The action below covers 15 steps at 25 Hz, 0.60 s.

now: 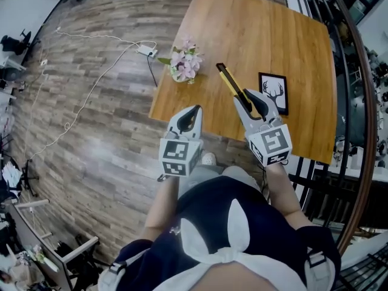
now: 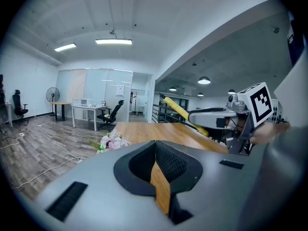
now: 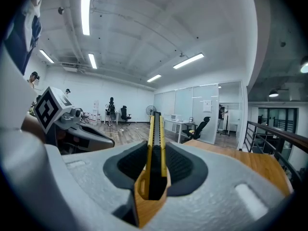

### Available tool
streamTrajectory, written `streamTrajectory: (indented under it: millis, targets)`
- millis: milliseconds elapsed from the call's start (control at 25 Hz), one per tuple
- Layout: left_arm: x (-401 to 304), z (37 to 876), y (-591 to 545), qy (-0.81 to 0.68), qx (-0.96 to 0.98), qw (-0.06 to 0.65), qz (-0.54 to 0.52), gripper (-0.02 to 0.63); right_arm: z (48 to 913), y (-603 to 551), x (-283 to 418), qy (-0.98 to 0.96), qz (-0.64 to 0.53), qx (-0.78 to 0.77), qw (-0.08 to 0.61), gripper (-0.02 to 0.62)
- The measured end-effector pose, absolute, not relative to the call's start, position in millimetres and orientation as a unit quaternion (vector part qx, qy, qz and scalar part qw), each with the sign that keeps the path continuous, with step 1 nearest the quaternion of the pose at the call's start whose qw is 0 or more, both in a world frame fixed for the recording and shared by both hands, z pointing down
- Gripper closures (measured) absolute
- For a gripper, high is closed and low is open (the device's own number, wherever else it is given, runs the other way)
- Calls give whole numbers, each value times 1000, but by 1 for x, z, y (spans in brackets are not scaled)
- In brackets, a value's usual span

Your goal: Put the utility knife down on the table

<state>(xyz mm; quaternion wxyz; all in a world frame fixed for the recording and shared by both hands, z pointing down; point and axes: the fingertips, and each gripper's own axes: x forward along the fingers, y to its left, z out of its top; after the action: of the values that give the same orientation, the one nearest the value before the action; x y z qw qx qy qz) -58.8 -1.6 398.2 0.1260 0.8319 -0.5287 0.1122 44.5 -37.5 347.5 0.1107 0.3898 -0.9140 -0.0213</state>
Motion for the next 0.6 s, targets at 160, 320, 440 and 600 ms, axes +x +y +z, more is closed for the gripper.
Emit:
streamTrajectory:
  millis: [160,320,440,600]
  targets:
    - [-71,405,-18,-525,834,129,113,588,355,-51,33,-912,-18,395,114,480]
    - [-78,409,-28,-517,838,136,112,588,359,-59,25,-909,-15,398,120,480]
    - [-80,413,-35,-512,840,140,110,588,364,-64,22,-908,-12,401,123,480]
    - [-80,421,-40,-505,843,147,114,588,374,-67,19,-907,-4,402,130,480]
